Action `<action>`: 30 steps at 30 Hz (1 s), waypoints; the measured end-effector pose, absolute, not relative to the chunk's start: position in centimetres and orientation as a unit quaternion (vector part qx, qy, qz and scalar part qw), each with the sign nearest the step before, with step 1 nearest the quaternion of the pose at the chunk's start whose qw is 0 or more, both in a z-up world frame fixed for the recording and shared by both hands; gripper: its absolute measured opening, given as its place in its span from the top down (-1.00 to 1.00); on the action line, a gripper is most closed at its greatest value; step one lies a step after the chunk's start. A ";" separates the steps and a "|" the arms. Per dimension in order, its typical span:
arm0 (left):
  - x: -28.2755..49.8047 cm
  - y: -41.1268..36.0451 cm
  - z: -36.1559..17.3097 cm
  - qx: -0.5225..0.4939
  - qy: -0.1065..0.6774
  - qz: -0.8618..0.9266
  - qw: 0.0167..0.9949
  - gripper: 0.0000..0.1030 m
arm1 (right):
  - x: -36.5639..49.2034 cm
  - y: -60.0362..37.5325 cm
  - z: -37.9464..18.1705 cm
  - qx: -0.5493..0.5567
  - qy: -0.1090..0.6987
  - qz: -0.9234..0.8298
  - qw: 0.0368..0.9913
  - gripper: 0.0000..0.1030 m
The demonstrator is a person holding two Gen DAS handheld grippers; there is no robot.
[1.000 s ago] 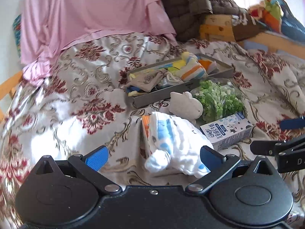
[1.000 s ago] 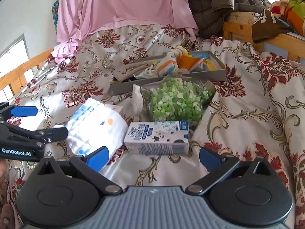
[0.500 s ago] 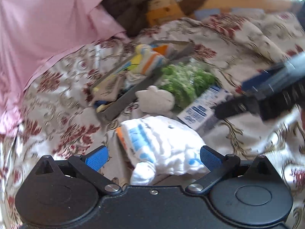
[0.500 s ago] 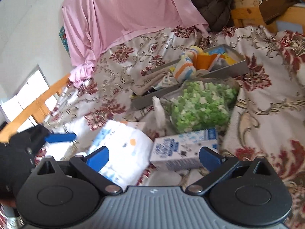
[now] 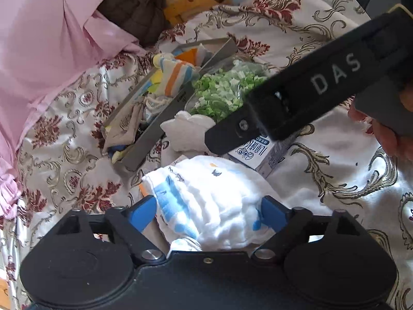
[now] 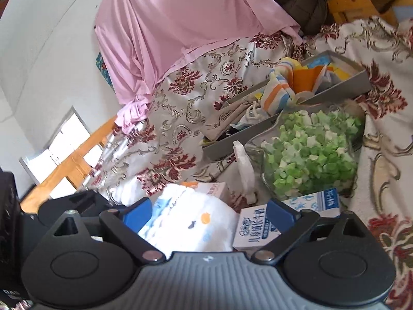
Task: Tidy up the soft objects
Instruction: 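Reach the left tool to the white plush toy and close on it, then lift the plush toy with left tool while right tool grasps the white cartoon-printed pad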
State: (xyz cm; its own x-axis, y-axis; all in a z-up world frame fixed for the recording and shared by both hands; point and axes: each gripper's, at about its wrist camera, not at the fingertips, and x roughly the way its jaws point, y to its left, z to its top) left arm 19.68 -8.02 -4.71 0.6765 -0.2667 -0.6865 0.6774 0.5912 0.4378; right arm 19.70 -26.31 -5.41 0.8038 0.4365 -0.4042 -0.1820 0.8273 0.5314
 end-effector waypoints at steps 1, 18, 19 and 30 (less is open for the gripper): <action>19.9 -7.9 -4.7 0.351 0.293 -0.281 0.844 -0.65 | 19.8 -26.4 -5.5 0.247 0.264 0.170 0.917 -0.90; 21.6 -4.2 -3.6 0.155 0.356 -0.284 0.876 0.32 | 20.4 -25.1 -5.8 0.270 0.252 0.183 0.911 -0.90; 21.9 -3.6 -3.6 0.126 0.362 -0.278 0.881 0.36 | 20.5 -25.0 -5.8 0.271 0.251 0.181 0.911 -0.90; 22.9 3.0 -4.0 -0.121 0.351 -0.191 0.909 0.46 | 22.0 -23.4 -6.5 0.306 0.254 0.136 0.907 -0.90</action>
State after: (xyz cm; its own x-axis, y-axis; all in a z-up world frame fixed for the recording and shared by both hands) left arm 22.92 2.98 -3.98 0.6811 -0.4324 -0.5909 0.2624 0.8976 -0.3543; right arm 21.98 -23.37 -6.50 0.8343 0.4018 -0.3774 -0.0912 0.7758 0.6244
